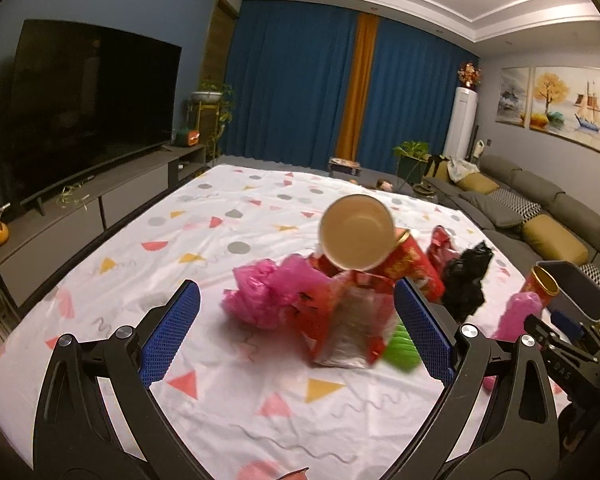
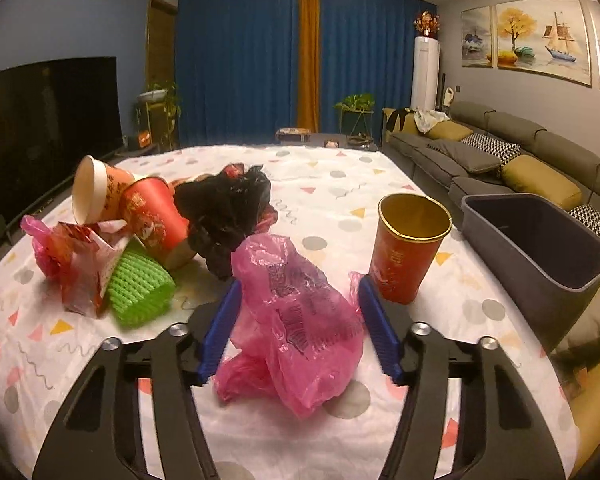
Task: Collect trash
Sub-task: 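Grasp a pink plastic bag with the right tool while the left tool grasps another pink bag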
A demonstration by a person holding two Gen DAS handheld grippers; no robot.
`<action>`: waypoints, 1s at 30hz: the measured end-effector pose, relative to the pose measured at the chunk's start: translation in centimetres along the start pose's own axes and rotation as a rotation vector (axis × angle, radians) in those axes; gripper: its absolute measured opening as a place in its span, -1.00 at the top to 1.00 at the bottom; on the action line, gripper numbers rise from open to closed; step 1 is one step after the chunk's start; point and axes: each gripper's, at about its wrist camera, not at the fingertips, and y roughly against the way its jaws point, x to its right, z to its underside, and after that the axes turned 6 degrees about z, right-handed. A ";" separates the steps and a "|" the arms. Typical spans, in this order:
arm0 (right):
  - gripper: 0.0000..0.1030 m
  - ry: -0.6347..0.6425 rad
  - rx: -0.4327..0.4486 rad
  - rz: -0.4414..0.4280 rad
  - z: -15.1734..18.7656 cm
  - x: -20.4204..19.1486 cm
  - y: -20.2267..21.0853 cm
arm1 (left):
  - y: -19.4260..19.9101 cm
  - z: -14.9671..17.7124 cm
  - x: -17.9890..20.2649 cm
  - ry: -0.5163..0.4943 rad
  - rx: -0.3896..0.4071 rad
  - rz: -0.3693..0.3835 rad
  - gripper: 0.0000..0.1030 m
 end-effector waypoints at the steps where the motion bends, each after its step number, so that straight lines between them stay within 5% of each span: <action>1: 0.10 0.006 -0.006 -0.001 0.0 -0.1 -0.2 | -0.2 -0.1 -0.4 0.009 -0.006 0.000 -0.86; 6: 0.63 0.020 -0.031 -0.018 0.1 -0.2 -0.7 | -1.3 -0.3 -1.9 0.029 -0.024 0.030 -0.83; 13: 0.72 0.007 -0.023 -0.024 0.0 -0.1 -0.4 | -3.9 -0.7 -3.4 0.043 -0.097 0.069 -0.59; 18: 0.72 0.005 -0.015 -0.025 0.1 -0.1 0.1 | -5.8 -0.7 -3.2 0.061 -0.150 0.109 -0.11; 25: 0.72 -0.010 0.002 -0.041 0.1 0.1 1.4 | -6.5 -0.6 -2.8 0.061 -0.175 0.158 0.95; 30: 0.72 -0.019 0.016 -0.056 0.2 0.3 2.5 | -5.6 -0.7 -2.4 0.051 -0.161 0.171 1.00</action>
